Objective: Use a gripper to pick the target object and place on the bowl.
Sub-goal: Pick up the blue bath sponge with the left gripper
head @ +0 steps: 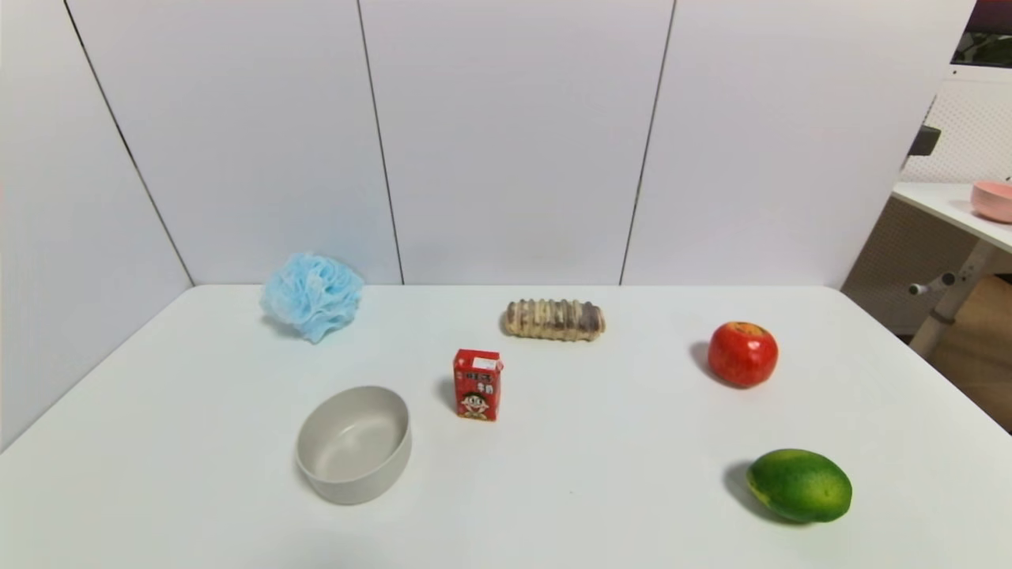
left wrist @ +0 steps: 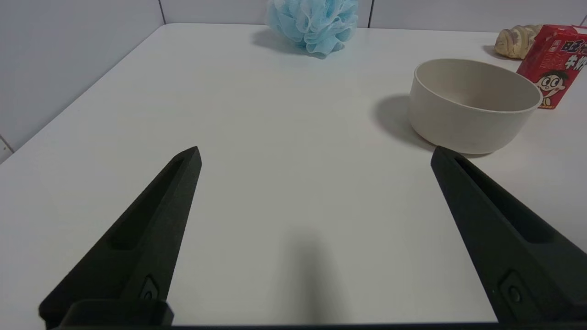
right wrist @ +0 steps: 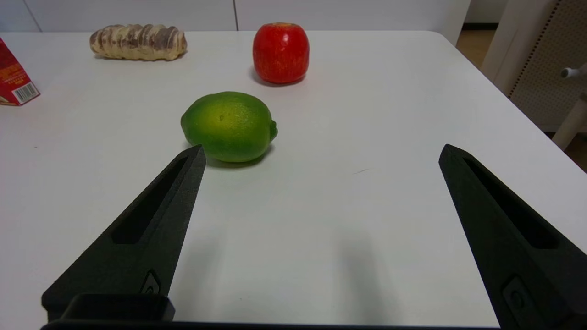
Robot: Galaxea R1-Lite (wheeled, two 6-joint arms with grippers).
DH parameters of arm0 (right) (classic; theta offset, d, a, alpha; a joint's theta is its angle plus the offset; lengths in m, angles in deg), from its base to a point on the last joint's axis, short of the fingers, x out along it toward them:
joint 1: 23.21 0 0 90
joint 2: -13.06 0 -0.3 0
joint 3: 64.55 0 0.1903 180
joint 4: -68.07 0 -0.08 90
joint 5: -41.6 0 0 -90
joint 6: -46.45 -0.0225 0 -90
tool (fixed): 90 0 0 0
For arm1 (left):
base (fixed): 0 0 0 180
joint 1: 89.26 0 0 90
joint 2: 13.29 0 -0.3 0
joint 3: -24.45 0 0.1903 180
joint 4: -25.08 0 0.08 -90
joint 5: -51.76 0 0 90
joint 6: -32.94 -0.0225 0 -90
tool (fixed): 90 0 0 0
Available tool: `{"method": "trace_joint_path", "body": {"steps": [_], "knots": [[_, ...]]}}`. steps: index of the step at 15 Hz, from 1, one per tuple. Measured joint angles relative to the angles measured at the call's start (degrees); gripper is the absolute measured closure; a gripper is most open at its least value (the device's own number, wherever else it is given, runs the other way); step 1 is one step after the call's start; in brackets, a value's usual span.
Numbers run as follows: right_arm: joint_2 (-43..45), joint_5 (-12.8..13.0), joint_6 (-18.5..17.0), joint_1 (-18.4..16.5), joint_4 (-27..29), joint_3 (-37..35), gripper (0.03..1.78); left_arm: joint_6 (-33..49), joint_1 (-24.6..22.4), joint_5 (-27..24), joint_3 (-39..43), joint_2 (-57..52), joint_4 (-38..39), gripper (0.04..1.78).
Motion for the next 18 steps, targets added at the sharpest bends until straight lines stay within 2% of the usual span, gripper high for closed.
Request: {"method": "trace_joint_path", "body": {"steps": [18], "knots": [[0.0, 0.0, 0.0, 0.0, 0.0, 0.0, 0.06, 0.7, 0.0, 0.0, 0.0, 0.3, 0.0, 0.05]]}}
